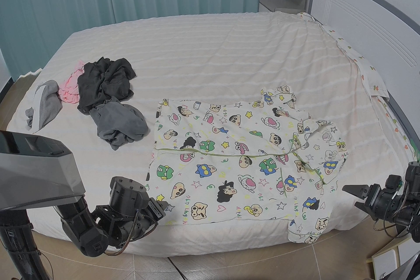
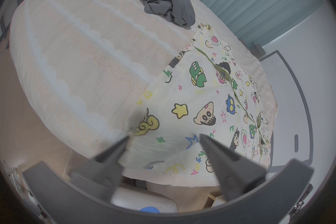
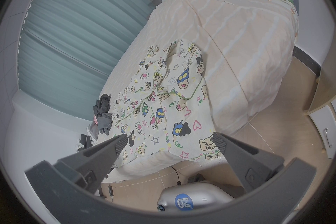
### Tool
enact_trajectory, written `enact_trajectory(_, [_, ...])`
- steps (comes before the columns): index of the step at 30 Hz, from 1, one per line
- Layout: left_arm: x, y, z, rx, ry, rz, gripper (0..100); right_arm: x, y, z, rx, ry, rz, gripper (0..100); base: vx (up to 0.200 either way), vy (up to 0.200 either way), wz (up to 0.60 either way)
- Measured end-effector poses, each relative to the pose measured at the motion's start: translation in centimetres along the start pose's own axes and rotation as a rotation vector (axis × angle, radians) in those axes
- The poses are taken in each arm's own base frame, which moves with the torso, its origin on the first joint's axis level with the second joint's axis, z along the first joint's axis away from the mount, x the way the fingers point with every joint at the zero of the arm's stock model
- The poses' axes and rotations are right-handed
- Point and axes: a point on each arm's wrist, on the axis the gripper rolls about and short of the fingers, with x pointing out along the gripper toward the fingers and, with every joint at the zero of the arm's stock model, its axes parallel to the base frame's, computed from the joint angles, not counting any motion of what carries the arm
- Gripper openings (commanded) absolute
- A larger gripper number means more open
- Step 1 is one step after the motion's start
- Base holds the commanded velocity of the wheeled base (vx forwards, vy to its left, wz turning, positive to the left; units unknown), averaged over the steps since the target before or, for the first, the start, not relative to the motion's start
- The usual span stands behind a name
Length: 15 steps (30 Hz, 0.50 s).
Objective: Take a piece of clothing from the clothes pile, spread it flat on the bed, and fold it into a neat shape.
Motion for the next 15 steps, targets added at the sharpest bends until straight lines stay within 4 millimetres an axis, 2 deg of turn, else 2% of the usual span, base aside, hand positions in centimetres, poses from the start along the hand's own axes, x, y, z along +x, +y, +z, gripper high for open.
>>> enact_trajectory(7, [0.0,-0.1,0.1,0.000,-0.011,-0.009,0,0.8,-0.6,0.1,-0.026,0.030,-0.027,100,0.000,0.000,0.00])
enact_trajectory(15, [-0.6,-0.2,0.3,-0.004,-0.029,-0.020,0,3.2,-3.3,-0.6,-0.239,0.164,-0.103,100,0.000,0.000,0.00])
